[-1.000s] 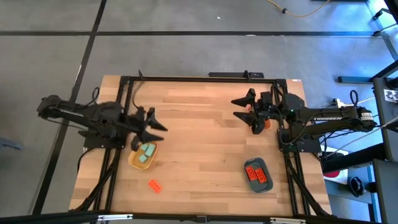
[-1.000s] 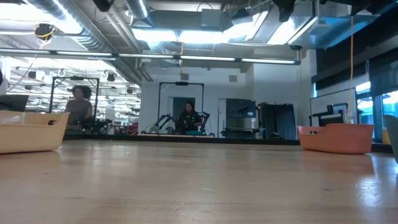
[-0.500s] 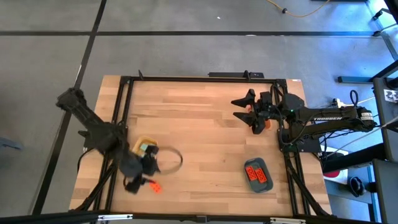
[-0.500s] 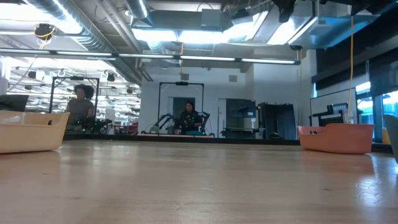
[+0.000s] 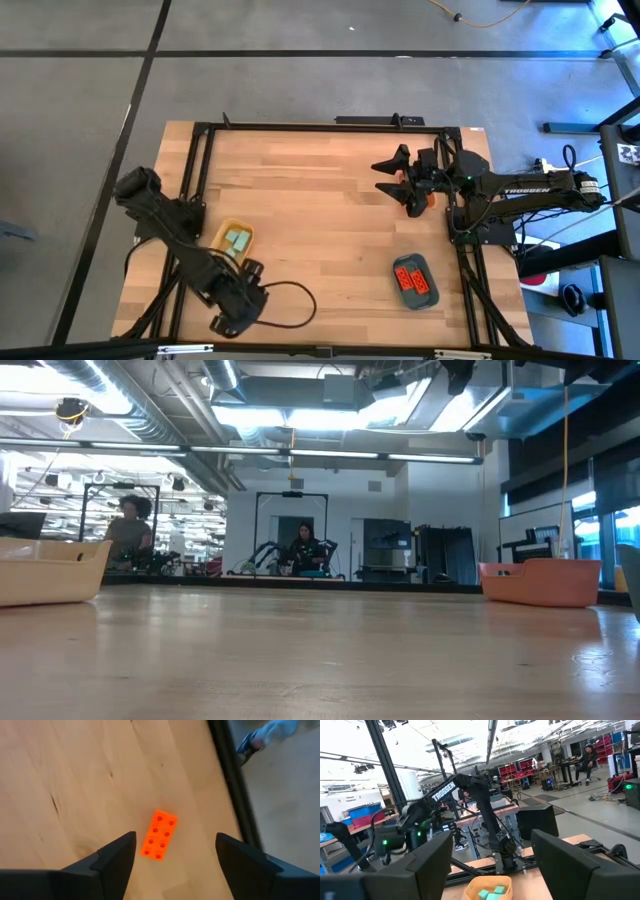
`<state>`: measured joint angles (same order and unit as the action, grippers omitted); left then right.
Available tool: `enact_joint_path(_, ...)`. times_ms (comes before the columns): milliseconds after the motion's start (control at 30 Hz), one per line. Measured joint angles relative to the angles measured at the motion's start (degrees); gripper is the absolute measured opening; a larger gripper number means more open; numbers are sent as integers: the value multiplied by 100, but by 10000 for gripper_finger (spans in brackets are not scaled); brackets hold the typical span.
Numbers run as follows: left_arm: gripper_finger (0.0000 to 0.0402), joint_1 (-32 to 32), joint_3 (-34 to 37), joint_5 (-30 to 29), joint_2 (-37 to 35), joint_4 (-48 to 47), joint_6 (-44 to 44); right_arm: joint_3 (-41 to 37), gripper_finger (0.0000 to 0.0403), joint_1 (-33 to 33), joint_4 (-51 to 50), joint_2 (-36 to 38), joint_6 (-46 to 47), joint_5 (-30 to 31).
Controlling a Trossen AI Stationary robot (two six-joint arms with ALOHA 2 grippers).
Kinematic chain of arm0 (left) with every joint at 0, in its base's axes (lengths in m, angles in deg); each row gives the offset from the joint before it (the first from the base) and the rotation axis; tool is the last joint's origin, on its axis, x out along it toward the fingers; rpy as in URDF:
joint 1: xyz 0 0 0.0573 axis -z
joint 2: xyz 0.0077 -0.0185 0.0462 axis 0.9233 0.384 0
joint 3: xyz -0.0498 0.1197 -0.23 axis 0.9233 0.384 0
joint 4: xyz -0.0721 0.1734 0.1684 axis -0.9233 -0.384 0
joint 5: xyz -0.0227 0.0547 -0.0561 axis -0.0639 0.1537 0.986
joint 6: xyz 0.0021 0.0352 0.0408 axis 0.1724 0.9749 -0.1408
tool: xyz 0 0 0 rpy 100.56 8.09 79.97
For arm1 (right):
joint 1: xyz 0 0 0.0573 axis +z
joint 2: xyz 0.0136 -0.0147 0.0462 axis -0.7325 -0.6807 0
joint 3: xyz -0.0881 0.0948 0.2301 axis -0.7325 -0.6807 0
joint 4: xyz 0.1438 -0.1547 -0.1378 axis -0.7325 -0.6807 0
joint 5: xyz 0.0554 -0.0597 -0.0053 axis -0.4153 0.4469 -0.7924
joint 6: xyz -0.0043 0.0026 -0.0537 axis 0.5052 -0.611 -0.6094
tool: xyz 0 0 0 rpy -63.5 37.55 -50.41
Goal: Sort & place blocks by color
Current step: Put the orange game piece into the blue bin
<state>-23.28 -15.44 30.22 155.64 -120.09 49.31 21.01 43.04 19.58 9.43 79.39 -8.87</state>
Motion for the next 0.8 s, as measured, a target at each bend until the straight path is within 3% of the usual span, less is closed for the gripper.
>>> enact_joint_path(300,286,103,54,-143,734,146,494,1,273,0,-52,-1,0,3)
enact_joint_path(800,283,200,1652,-156,771,1472,610,1,273,0,-119,-2,-17,11)
